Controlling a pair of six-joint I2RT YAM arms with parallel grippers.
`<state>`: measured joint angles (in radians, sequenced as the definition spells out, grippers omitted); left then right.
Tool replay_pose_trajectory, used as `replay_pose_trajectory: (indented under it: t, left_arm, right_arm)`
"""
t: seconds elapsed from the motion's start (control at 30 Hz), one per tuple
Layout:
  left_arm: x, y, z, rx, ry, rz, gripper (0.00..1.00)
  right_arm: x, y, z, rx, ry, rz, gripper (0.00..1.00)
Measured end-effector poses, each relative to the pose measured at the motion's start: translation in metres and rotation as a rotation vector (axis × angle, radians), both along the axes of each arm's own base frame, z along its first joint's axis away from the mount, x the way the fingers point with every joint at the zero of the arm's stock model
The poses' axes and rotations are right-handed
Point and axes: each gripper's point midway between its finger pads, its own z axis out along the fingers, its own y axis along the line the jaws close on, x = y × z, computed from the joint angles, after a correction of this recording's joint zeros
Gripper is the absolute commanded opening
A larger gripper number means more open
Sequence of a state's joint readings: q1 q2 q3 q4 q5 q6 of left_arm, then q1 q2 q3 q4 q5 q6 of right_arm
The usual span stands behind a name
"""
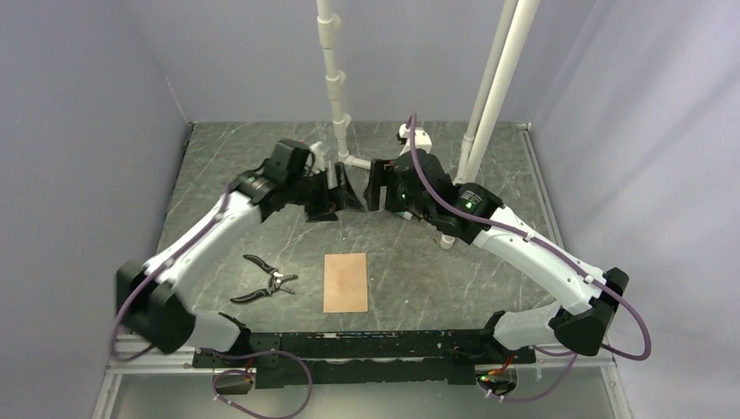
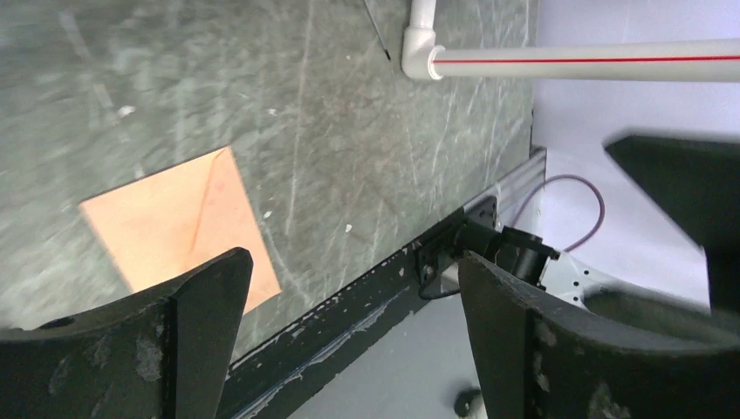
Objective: Place the letter into the envelope and seal it
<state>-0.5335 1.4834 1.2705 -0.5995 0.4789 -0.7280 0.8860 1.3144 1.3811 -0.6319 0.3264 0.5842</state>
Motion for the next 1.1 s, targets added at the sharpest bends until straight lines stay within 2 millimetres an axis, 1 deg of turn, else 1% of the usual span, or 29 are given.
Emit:
replay_pose_trajectory:
  t: [0.03,0.07,0.1,0.2,0.27,0.3,0.37,0.47,0.57,0.6,0.67,0.8,0.93,1.03,1.1]
  left_arm:
    - [-0.005,0.009,0.014,0.003,-0.038,0.035,0.93]
    - [-0.011,0.022,0.029,0.012,-0.081,0.086,0.93]
    - [-0.018,0.034,0.042,0.017,-0.111,0.125,0.93]
    - [-0.035,0.069,0.072,0.043,-0.198,0.252,0.93]
    - [-0.052,0.101,0.093,0.072,-0.257,0.353,0.93]
    - [-0.058,0.111,0.101,0.079,-0.278,0.384,0.93]
    - [-0.074,0.141,0.125,0.095,-0.338,0.473,0.93]
    - [-0.096,0.175,0.156,0.100,-0.422,0.568,0.93]
    - [-0.118,0.205,0.176,0.106,-0.490,0.633,0.93]
    - [-0.125,0.214,0.180,0.118,-0.507,0.652,0.93]
    - [-0.134,0.229,0.179,0.151,-0.518,0.682,0.93]
    - [-0.151,0.250,0.160,0.229,-0.483,0.717,0.93]
    - [-0.174,0.265,0.144,0.237,-0.479,0.723,0.93]
    - [-0.192,0.275,0.139,0.205,-0.503,0.729,0.93]
    - [-0.197,0.276,0.138,0.191,-0.509,0.725,0.93]
  right_arm:
    - [0.000,-0.003,0.005,-0.004,-0.002,-0.006,0.98]
    - [-0.001,-0.005,0.010,-0.004,-0.004,-0.011,0.99]
    - [-0.002,-0.007,0.015,-0.011,-0.003,-0.012,1.00]
    - [-0.003,-0.014,0.026,-0.040,0.006,-0.023,1.00]
    - [-0.002,-0.017,0.032,-0.073,0.022,-0.037,1.00]
    - [-0.001,-0.018,0.033,-0.084,0.026,-0.043,1.00]
    - [-0.002,-0.023,0.031,-0.120,0.043,-0.055,1.00]
    - [-0.009,-0.037,0.020,-0.192,0.082,-0.071,1.00]
    - [-0.016,-0.049,0.017,-0.229,0.097,-0.078,1.00]
    - [-0.018,-0.053,0.019,-0.230,0.095,-0.080,1.00]
    - [-0.025,-0.063,0.026,-0.219,0.078,-0.084,1.00]
    - [-0.044,-0.087,0.052,-0.163,0.038,-0.089,1.00]
    - [-0.065,-0.106,0.082,-0.080,-0.005,-0.076,1.00]
    - [-0.084,-0.118,0.099,-0.010,-0.040,-0.038,1.00]
    - [-0.095,-0.124,0.108,0.030,-0.061,-0.013,1.00]
